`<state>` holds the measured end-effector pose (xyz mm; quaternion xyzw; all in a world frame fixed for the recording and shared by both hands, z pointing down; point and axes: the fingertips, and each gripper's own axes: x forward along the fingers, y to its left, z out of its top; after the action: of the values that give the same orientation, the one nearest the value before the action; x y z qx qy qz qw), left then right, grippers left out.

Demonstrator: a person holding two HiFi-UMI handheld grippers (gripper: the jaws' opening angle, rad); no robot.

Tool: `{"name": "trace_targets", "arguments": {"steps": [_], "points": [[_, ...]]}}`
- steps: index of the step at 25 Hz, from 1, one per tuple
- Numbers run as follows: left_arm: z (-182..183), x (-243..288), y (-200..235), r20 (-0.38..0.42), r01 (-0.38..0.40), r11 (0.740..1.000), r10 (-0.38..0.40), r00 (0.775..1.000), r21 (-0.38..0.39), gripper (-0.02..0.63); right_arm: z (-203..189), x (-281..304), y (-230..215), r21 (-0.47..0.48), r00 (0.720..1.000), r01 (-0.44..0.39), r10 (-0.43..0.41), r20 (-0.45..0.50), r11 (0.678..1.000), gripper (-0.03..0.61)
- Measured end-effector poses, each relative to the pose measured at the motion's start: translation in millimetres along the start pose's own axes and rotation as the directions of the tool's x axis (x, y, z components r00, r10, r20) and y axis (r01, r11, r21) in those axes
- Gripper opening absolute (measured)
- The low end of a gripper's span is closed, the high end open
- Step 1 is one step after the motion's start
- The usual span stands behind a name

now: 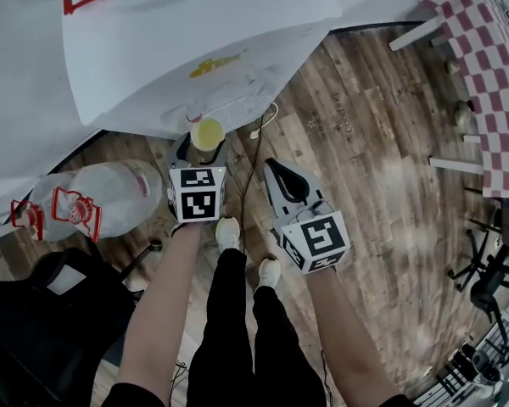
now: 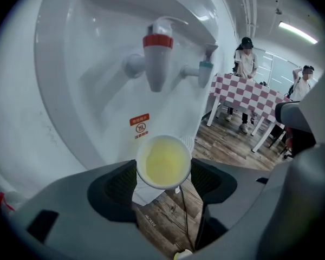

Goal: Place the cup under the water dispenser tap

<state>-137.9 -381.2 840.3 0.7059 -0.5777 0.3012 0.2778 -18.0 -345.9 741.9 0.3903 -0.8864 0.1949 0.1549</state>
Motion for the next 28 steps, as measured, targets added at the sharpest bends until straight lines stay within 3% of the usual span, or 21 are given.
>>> {"name": "trace_targets", "arguments": {"steps": [6,18,28], "points": [[4,14,8,-0.003,-0.045,0.999,0.045,0.999,0.006,0.321,-5,5,-5,0.014,1.000,0.009,-0.009,-0.007,1.000,0.023],[2,32,12,-0.024,-0.028,0.999,0.028,0.999,-0.031,0.321,-14,15,-8,0.032,1.000,0.017,-0.016,-0.024,0.999,0.023],[-1,25,8,-0.031,-0.021,0.999,0.020,0.999,-0.033,0.377,-9,7,-5,0.027,1.000,0.007,-0.006,-0.025,1.000,0.023]]}}
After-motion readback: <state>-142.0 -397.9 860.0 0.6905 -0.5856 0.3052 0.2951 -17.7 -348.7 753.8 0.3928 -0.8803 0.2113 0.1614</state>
